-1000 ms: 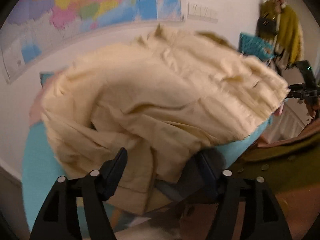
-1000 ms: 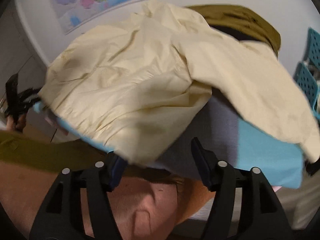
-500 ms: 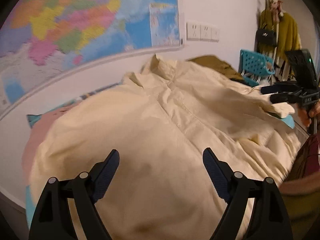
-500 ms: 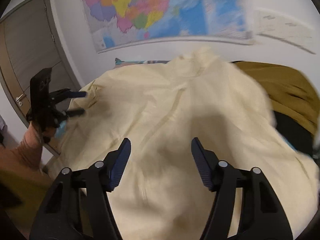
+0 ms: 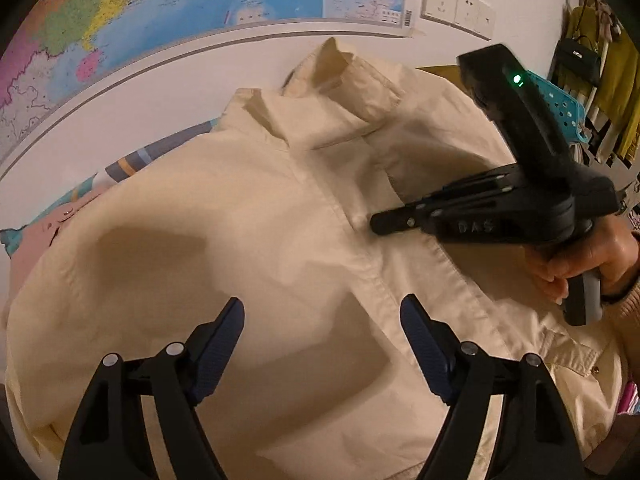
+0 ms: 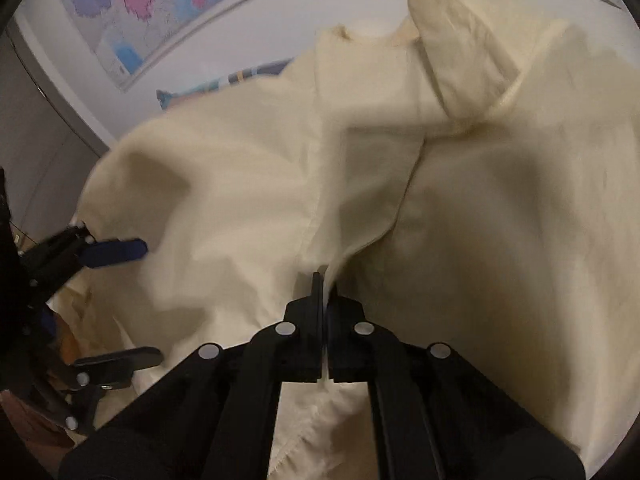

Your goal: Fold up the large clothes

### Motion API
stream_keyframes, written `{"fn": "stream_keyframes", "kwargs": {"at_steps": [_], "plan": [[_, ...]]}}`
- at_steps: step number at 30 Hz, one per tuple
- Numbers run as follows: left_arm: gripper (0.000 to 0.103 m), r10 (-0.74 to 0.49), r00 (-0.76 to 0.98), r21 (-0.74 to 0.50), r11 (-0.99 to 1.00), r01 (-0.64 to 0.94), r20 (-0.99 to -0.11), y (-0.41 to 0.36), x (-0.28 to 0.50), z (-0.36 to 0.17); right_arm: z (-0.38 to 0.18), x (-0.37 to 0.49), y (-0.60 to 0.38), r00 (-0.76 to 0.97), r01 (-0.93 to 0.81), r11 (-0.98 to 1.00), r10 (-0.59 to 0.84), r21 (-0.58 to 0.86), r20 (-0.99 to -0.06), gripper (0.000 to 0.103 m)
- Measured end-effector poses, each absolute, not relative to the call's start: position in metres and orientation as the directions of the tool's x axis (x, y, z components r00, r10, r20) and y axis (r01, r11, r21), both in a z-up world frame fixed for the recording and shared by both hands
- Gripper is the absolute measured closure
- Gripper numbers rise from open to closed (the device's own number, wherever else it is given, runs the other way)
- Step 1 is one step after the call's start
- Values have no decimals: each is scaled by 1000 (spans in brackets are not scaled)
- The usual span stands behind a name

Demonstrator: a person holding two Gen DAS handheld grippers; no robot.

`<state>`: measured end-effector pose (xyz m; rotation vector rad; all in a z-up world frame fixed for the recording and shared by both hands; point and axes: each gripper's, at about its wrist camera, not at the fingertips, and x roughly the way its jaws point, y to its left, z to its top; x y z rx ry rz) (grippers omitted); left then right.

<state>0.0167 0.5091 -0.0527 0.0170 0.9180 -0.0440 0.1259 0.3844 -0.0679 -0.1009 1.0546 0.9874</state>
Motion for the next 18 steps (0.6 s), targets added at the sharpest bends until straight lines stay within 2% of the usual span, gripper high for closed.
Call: {"fn": "stream_keyframes", "kwargs": {"at_steps": [2,5,10,13,15,17,18], "plan": [[26,-14,626,4,1000,27,-779,515,17,-47,-43,125,385,214,-759,582,646,291,-733,102],[22,1,661,5,1000,4,-750,524,14,-38,-17,140,387,271,-757,589,678,284,-683,102],[21,-11,629,13,999,33,-778,519,16,-55,-48,155,404,265,-758,616,591,214,-762,101],[21,20,592,79,994,75,-806,508,13,-78,-56,157,391,267,-751,620,598,225,-756,99],[19,55,590,150,982,113,-805,497,8,-88,-50,156,375,252,-740,621,614,260,-748,90],[19,97,594,218,967,135,-799,488,3,-94,-32,145,344,242,-741,602,652,297,-719,57],[19,100,596,224,965,137,-797,487,2,-94,-24,139,331,255,-749,596,663,290,-704,52]]}}
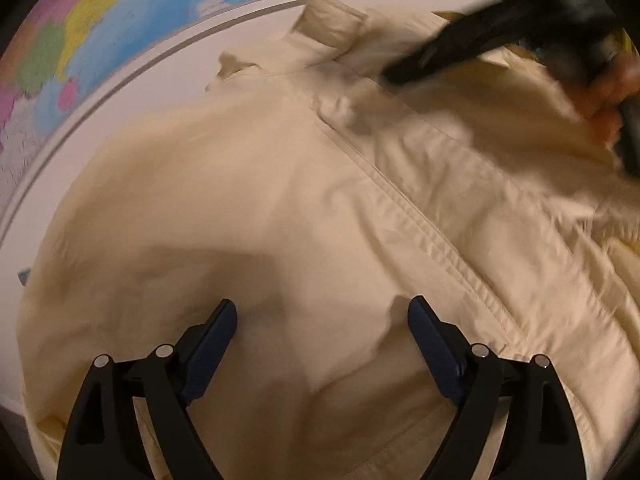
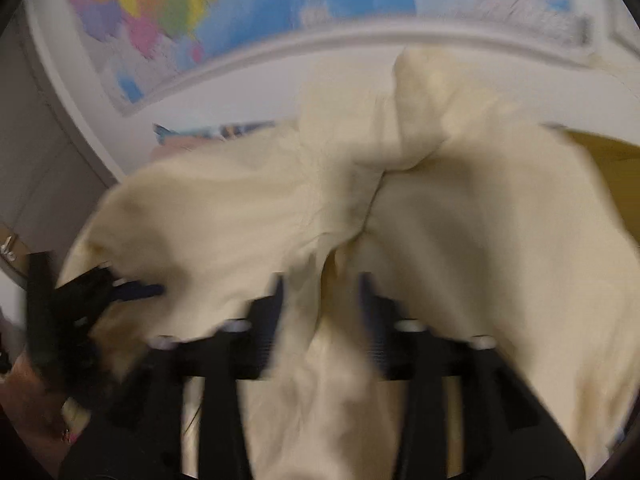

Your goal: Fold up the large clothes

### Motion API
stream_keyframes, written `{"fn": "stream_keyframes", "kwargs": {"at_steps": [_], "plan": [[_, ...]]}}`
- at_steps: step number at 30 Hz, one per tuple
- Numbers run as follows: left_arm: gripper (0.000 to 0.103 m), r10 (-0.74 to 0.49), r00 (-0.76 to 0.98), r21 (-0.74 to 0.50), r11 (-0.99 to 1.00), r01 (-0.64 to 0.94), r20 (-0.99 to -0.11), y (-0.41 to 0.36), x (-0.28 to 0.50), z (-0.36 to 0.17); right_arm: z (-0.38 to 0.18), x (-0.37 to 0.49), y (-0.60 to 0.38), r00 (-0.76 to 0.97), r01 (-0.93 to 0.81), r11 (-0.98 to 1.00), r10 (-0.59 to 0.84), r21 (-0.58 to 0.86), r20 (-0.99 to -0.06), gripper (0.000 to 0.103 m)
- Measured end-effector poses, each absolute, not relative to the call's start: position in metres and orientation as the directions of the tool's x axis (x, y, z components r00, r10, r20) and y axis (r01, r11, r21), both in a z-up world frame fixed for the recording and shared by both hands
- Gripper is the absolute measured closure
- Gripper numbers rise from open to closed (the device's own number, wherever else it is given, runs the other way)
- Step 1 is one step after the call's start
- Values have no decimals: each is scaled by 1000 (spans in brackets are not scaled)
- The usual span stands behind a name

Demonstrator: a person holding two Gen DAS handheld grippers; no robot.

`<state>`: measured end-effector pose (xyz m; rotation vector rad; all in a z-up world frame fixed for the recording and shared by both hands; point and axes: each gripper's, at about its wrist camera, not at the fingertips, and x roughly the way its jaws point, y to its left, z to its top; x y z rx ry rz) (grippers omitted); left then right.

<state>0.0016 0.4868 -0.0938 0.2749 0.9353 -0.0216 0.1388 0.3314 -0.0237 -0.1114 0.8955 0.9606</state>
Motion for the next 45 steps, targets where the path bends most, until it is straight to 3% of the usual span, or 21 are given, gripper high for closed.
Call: {"fn": "stream_keyframes", "kwargs": {"at_steps": [1,5,8,10,13,17,23,26,28,30,34,39,45], "plan": [[19,97,597,221,966,138,-796,487,0,-93,-14,129,312,273,-758,590,673,277,-687,48],[19,33,599,146,979,141,-800,495,-7,-83,-4,96,233,352,-736,633,662,242,-661,50],[19,-32,622,104,978,182,-783,493,-13,-67,-35,99,199,363,-654,727,544,209,-757,49],[18,-67,638,97,971,220,-767,480,-15,-54,-59,104,178,338,-579,776,507,249,-793,49],[17,-80,631,115,958,262,-771,454,-12,-47,-57,94,131,354,-530,775,571,344,-740,50],[17,-118,608,100,945,312,-785,435,2,-47,-30,69,67,500,-476,815,561,332,-660,38],[17,-155,599,65,942,330,-786,416,23,-45,-47,76,-51,585,-192,957,289,217,-758,27],[17,-158,595,64,940,335,-788,404,29,-45,-68,88,-73,526,-181,935,353,304,-774,25],[17,-160,589,62,939,338,-792,398,33,-46,-76,93,-74,511,-221,932,362,288,-780,23],[17,-157,582,61,940,337,-798,394,37,-47,-82,95,-58,481,-285,921,378,268,-791,30],[17,-147,572,60,943,328,-807,390,41,-49,-75,99,-46,447,-358,901,395,245,-802,100],[17,-153,567,42,948,316,-809,389,44,-49,-17,83,-52,543,-384,897,412,220,-732,101],[17,-197,585,-9,952,307,-787,393,48,-38,91,52,-26,668,-460,868,476,185,-572,101]]}}
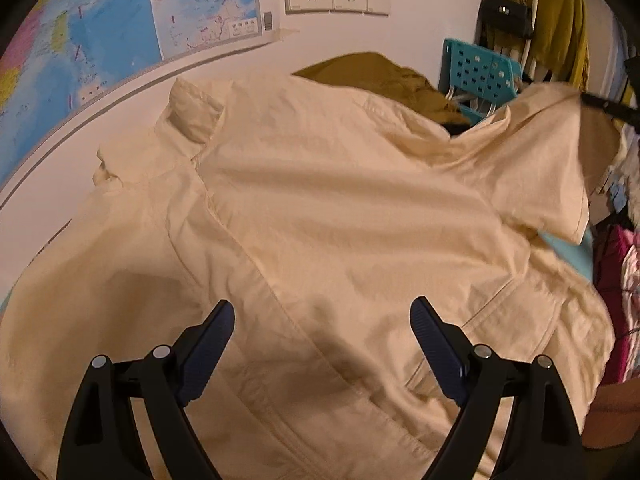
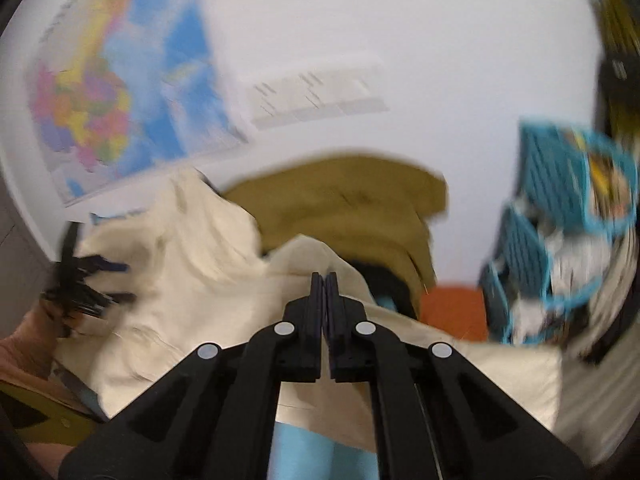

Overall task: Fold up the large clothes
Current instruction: 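Grasp the shirt body with the right gripper and fold it toward the left gripper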

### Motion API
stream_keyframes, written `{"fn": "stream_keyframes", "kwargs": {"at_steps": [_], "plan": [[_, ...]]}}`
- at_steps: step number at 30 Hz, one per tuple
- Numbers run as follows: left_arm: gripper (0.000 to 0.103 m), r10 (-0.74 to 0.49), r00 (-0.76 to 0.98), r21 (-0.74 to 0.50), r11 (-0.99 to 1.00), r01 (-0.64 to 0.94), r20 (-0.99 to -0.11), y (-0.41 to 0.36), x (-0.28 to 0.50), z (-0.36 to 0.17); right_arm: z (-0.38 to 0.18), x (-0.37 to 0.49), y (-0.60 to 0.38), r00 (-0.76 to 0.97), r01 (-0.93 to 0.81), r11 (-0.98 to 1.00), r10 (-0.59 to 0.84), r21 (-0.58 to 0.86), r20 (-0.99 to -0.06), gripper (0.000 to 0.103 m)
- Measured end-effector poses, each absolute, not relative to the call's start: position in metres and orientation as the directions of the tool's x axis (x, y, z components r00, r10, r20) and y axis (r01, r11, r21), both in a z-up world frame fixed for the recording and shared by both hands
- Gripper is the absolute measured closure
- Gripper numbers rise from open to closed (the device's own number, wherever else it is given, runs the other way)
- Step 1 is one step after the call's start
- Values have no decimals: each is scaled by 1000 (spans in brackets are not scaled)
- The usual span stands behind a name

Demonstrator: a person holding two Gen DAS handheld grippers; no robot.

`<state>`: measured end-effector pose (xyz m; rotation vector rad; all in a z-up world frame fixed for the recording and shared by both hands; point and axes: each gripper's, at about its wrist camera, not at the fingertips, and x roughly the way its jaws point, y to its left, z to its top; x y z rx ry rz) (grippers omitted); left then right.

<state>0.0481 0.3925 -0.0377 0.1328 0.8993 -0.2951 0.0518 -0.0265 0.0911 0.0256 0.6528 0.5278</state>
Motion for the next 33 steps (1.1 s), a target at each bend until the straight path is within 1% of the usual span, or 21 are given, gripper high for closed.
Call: {"fn": "stream_keyframes", "kwargs": {"at_steps": [3,6,9,10,11,12,13,14,16,18,19,20,22,24,26,29,30,31,32,33], "plan": [[17,-226,604,-36,950,310,-764,396,45,-29,136,40,18,648,-555,817,542,156,-535,100],[17,-266,618,-82,947,309,-740,405,40,-22,160,30,75,603,-643,760,574,88,-554,100],[16,-274,637,-106,951,290,-721,417,32,-18,164,31,132,492,-730,676,626,106,-605,97],[16,-273,641,-114,954,279,-717,423,29,-18,161,32,155,445,-760,641,635,109,-632,94],[16,-271,644,-121,956,268,-715,427,26,-19,156,29,178,421,-778,621,631,99,-651,81],[16,-269,646,-128,958,256,-714,432,24,-20,153,26,193,404,-793,603,631,91,-662,72],[16,-265,647,-140,961,238,-715,439,20,-23,151,23,212,383,-817,573,628,68,-677,55],[16,-260,647,-147,963,224,-717,445,18,-24,151,19,225,391,-826,562,623,39,-677,49],[16,-248,646,-156,968,196,-722,456,11,-29,155,15,237,376,-848,529,644,32,-666,49],[16,-241,643,-167,970,175,-727,466,5,-33,162,11,235,409,-849,529,655,-1,-636,47],[16,-241,641,-176,971,164,-729,471,1,-36,163,13,229,416,-842,540,663,13,-622,41],[16,-242,640,-184,970,157,-730,475,-2,-37,159,17,220,404,-836,547,672,49,-621,38],[16,-256,638,-205,966,155,-726,482,-8,-40,144,25,206,389,-821,566,655,79,-648,36],[16,-262,639,-210,965,158,-723,486,-12,-41,115,30,188,367,-788,604,615,118,-698,35],[16,-271,640,-213,962,169,-719,487,-16,-42,81,30,170,292,-762,615,606,203,-740,35],[16,-279,640,-206,960,188,-716,482,-18,-41,41,15,160,202,-759,596,596,261,-777,32],[16,-283,639,-205,959,196,-715,481,-18,-39,33,10,162,189,-762,591,591,263,-784,34],[16,-287,639,-204,958,202,-713,479,-18,-38,25,6,166,155,-769,573,598,284,-786,54],[16,-291,639,-204,957,208,-712,478,-17,-38,20,4,172,97,-772,537,628,340,-772,78],[16,-292,641,-201,956,213,-710,476,-16,-36,19,3,177,74,-772,519,645,366,-760,83]]}}
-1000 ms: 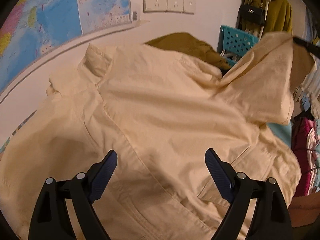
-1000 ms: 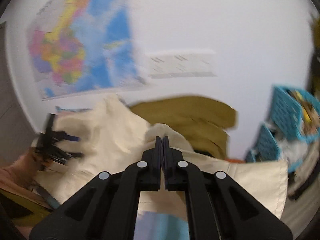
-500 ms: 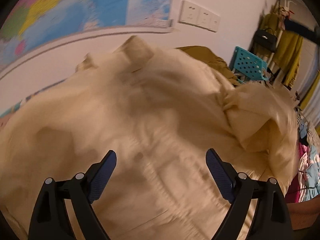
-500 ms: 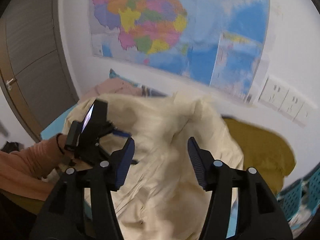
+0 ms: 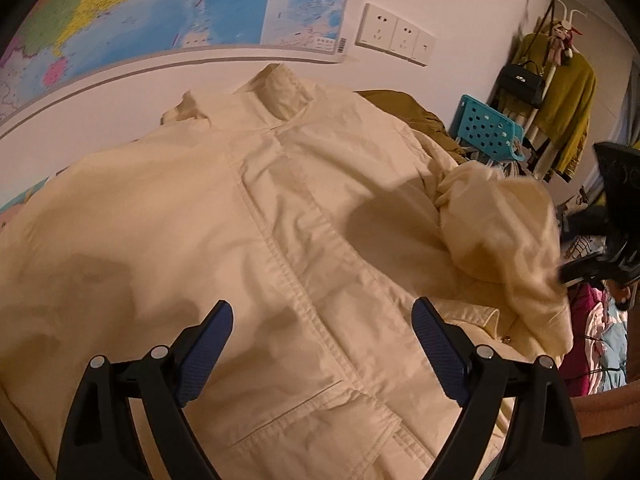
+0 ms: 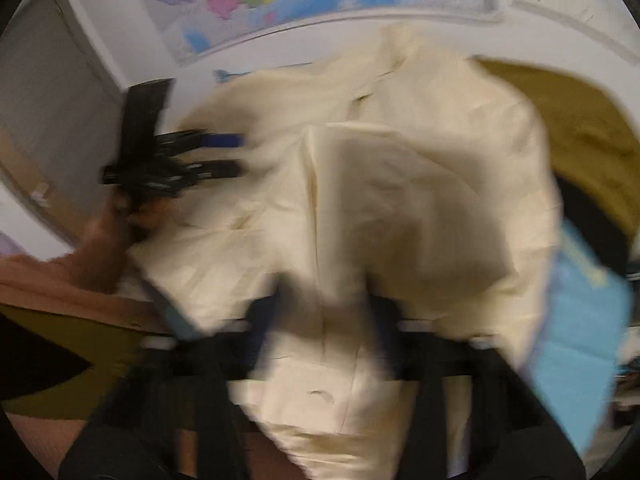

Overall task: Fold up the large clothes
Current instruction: 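Grasp the shirt body with the right gripper and fold it toward the left gripper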

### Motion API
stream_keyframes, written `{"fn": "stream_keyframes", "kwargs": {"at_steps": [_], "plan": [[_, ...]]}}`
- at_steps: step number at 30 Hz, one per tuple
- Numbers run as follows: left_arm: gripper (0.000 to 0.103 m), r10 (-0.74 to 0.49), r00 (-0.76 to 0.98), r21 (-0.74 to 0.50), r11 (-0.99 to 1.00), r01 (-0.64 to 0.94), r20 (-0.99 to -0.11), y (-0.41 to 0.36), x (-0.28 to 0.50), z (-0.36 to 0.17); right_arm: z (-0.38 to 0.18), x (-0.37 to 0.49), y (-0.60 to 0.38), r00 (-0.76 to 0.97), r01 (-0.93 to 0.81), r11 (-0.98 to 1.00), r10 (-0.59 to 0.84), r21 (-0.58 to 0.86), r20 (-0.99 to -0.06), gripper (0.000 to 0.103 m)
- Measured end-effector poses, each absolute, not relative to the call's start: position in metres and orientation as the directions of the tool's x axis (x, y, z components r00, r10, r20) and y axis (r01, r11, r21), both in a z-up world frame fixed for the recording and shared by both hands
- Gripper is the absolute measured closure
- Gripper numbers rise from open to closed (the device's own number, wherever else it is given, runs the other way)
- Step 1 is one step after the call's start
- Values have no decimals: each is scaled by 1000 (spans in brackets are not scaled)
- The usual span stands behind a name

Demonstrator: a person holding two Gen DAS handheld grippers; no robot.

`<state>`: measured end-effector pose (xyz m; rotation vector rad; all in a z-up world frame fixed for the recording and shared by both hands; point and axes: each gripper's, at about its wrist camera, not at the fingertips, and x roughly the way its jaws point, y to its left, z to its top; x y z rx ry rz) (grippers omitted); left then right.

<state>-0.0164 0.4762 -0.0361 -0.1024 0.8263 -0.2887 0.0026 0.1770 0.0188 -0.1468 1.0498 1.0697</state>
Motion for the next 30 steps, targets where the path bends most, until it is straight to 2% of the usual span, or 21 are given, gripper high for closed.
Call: {"fn": "stream_keyframes", "kwargs": {"at_steps": [2,6,9,13,15,16,17,21,23,25,28,29,30], "plan": [[16,-300,649,-208,954,216,-699,478,-19,-32,27,-1,194,40,-799,450,701,398,-712,95],[16,-310,685,-237,950,203,-660,495,-33,-15,59,7,226,17,-804,344,829,485,-559,96],[15,-304,723,-245,951,189,-620,514,-50,6,69,21,257,0,-794,294,875,532,-484,96],[11,-257,765,-201,965,169,-591,527,-73,25,31,45,307,-67,-756,344,806,557,-588,84],[10,-272,753,-207,961,183,-599,527,-79,24,15,52,314,-75,-739,381,774,556,-629,71],[10,-287,743,-213,957,196,-605,526,-79,21,12,54,311,-64,-735,390,775,555,-629,62],[10,-305,721,-216,952,216,-622,521,-80,15,11,55,304,-69,-728,379,788,572,-611,54],[7,-320,624,-198,945,259,-713,496,-71,-22,28,61,251,38,-734,401,830,548,-557,46],[7,-283,561,-165,954,252,-778,485,-57,-44,34,75,212,175,-712,496,810,496,-560,36],[7,-224,480,-132,967,217,-848,480,-36,-66,28,96,178,275,-632,596,771,495,-575,36],[13,-215,415,-152,972,181,-884,483,-15,-83,6,134,136,387,-492,723,680,484,-622,36],[24,-221,416,-157,970,184,-882,483,-12,-84,-4,147,128,395,-447,750,655,488,-645,36],[45,-239,416,-169,966,198,-877,483,-10,-83,-15,158,122,372,-425,742,665,518,-647,37]]}}
